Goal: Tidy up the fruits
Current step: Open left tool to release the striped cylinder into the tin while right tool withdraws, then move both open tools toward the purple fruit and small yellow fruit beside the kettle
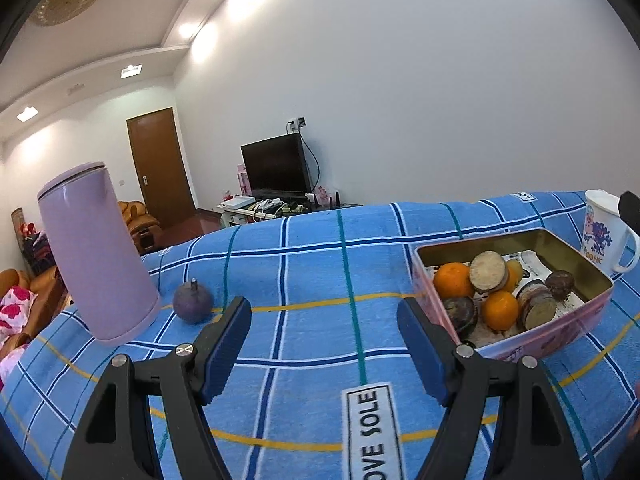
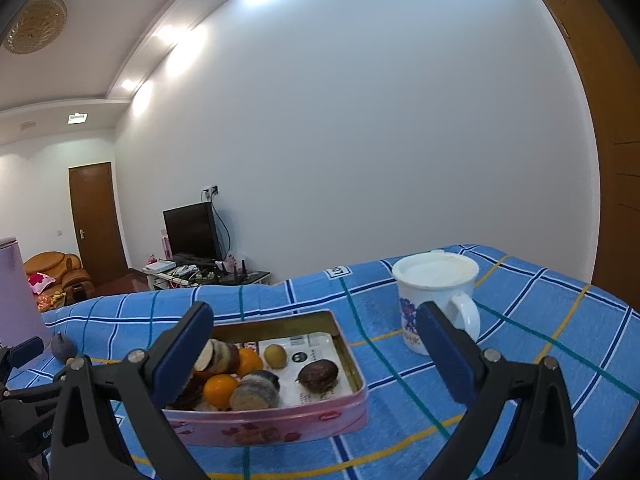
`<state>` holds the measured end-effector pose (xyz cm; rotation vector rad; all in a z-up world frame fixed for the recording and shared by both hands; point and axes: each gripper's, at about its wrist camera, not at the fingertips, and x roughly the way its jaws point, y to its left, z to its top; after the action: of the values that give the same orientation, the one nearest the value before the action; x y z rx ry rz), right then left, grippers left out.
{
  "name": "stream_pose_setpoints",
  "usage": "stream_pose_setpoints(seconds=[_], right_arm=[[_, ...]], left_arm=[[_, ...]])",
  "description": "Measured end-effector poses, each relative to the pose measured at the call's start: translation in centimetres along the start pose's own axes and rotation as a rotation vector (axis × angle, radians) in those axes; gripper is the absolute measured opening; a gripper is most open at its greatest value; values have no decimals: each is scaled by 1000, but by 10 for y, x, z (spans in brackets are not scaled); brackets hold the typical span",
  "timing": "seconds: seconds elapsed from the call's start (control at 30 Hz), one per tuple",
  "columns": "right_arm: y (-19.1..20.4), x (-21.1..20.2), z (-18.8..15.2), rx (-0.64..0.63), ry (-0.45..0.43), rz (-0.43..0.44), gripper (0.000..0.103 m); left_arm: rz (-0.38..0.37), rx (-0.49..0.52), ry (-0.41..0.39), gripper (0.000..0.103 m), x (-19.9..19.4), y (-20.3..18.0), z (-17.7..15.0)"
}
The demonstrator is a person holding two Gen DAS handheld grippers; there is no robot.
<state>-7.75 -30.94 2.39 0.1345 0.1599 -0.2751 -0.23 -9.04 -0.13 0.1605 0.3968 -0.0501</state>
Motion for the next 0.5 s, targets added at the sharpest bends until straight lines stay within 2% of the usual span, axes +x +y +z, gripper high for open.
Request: stream_pose_setpoints(seconds=[0.5], right_arm=[[39,-13,-12,15,45,56,103]], left_arm=[[-20,-19,8,77,-11,22,-9]])
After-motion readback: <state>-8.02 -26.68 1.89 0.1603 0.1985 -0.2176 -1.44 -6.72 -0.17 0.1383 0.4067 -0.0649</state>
